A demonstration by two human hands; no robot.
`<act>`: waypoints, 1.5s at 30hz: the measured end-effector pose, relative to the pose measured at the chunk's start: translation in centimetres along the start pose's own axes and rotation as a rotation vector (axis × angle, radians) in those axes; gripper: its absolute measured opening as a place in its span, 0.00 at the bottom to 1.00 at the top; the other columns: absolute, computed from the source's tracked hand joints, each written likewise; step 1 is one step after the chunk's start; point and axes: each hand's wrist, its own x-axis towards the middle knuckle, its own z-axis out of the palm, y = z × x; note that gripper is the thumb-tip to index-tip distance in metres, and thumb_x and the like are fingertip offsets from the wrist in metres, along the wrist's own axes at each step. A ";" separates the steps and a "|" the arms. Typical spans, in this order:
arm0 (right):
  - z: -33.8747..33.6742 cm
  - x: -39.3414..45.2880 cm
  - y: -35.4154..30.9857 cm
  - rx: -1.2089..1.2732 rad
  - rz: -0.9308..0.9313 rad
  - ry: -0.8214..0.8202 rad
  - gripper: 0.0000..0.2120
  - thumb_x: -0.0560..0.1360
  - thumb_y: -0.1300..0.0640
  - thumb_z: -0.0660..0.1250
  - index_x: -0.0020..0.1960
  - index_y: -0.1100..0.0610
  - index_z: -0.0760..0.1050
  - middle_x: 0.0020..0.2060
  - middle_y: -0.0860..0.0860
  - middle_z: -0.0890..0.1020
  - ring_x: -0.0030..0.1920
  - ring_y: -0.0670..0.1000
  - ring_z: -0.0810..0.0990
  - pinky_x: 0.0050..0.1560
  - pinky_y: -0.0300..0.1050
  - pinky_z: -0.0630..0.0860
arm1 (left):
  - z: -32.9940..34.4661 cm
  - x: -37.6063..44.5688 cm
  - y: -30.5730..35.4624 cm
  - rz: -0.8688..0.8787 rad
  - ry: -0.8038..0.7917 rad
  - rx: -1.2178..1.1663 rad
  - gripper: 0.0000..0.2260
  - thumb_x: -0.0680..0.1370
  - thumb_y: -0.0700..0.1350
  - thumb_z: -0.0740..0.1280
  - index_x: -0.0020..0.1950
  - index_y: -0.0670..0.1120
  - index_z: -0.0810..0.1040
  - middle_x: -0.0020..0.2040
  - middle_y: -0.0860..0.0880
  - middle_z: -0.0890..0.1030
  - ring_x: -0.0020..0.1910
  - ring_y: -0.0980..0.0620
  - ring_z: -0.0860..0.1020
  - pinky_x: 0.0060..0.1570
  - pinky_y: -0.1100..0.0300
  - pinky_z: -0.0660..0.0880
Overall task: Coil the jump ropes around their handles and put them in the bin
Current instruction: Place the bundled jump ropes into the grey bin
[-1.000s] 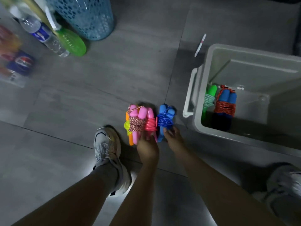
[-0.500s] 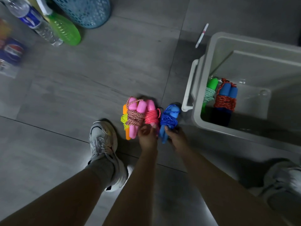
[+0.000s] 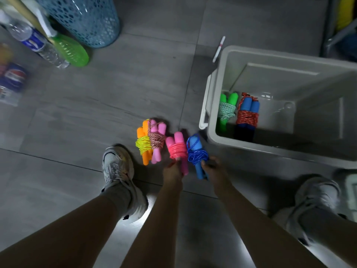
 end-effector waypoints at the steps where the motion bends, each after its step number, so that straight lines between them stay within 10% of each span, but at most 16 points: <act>1: -0.5 -0.8 0.2 0.005 -0.004 0.000 0.05 0.77 0.66 0.63 0.52 0.63 0.70 0.37 0.53 0.76 0.29 0.42 0.77 0.25 0.32 0.72 | -0.2 -0.8 -0.5 -0.012 -0.023 -0.031 0.08 0.79 0.39 0.62 0.42 0.42 0.79 0.27 0.51 0.78 0.33 0.50 0.72 0.35 0.59 0.68; 6: -2.7 -6.1 -0.5 0.017 -0.169 0.009 0.10 0.75 0.69 0.65 0.40 0.56 0.71 0.35 0.54 0.76 0.35 0.50 0.75 0.35 0.43 0.74 | -0.8 -6.8 -0.3 -0.009 -0.115 -0.112 0.04 0.80 0.37 0.62 0.45 0.41 0.74 0.34 0.47 0.75 0.34 0.51 0.71 0.34 0.63 0.70; 9: -3.6 -9.3 -2.0 0.062 -0.218 -0.006 0.13 0.74 0.73 0.64 0.44 0.56 0.67 0.38 0.54 0.76 0.34 0.40 0.77 0.35 0.33 0.74 | -1.2 -10.2 0.2 0.092 -0.224 -0.133 0.07 0.74 0.41 0.69 0.46 0.39 0.74 0.33 0.46 0.75 0.33 0.51 0.71 0.30 0.65 0.70; 13: -5.2 -12.4 -4.4 0.206 -0.258 -0.104 0.19 0.76 0.71 0.62 0.62 0.56 0.64 0.52 0.52 0.77 0.46 0.40 0.79 0.40 0.31 0.76 | -1.5 -13.7 2.2 0.172 -0.363 -0.213 0.28 0.74 0.32 0.68 0.71 0.40 0.62 0.50 0.45 0.78 0.43 0.52 0.79 0.38 0.59 0.78; 19: -8.1 -15.7 -9.3 0.387 -0.265 -0.175 0.17 0.78 0.50 0.59 0.62 0.59 0.72 0.56 0.55 0.80 0.54 0.50 0.79 0.56 0.43 0.75 | -0.5 -18.4 6.4 0.286 -0.578 -0.131 0.21 0.76 0.34 0.64 0.68 0.45 0.68 0.51 0.49 0.81 0.46 0.50 0.80 0.40 0.56 0.79; 23: -10.1 -16.5 -12.5 0.540 -0.296 -0.182 0.07 0.79 0.59 0.59 0.56 0.58 0.69 0.50 0.55 0.79 0.45 0.47 0.81 0.46 0.40 0.79 | 2.3 -20.3 9.1 0.260 -0.608 -0.093 0.22 0.75 0.52 0.64 0.67 0.46 0.71 0.61 0.43 0.79 0.51 0.45 0.82 0.42 0.51 0.79; 27: -13.9 -16.0 -16.0 0.475 -0.356 -0.161 0.18 0.77 0.60 0.63 0.66 0.61 0.70 0.59 0.58 0.79 0.58 0.58 0.79 0.60 0.54 0.75 | 7.0 -21.2 11.2 0.357 -0.563 0.017 0.06 0.80 0.45 0.63 0.53 0.44 0.77 0.43 0.45 0.84 0.41 0.49 0.83 0.43 0.48 0.77; 36: -22.6 -7.3 -19.8 0.263 -0.333 0.243 0.13 0.74 0.66 0.68 0.56 0.59 0.70 0.46 0.54 0.78 0.33 0.42 0.79 0.28 0.34 0.74 | 19.6 -15.7 14.7 0.236 -0.612 0.209 0.04 0.79 0.38 0.64 0.52 0.41 0.75 0.47 0.40 0.81 0.38 0.49 0.81 0.42 0.55 0.80; 42: -24.9 1.1 -17.3 -0.054 -0.176 0.398 0.23 0.70 0.63 0.73 0.62 0.62 0.70 0.54 0.57 0.78 0.52 0.54 0.77 0.58 0.48 0.73 | 25.4 -9.2 11.9 0.116 -0.606 0.470 0.02 0.79 0.37 0.64 0.48 0.43 0.75 0.44 0.42 0.80 0.34 0.51 0.82 0.38 0.56 0.80; 45: -24.9 4.0 -15.7 -0.159 -0.115 0.417 0.22 0.71 0.60 0.73 0.62 0.62 0.71 0.49 0.53 0.77 0.49 0.53 0.77 0.52 0.46 0.73 | 27.1 -6.1 9.6 0.099 -0.529 0.600 0.04 0.78 0.40 0.66 0.51 0.42 0.77 0.49 0.40 0.80 0.44 0.44 0.80 0.51 0.48 0.77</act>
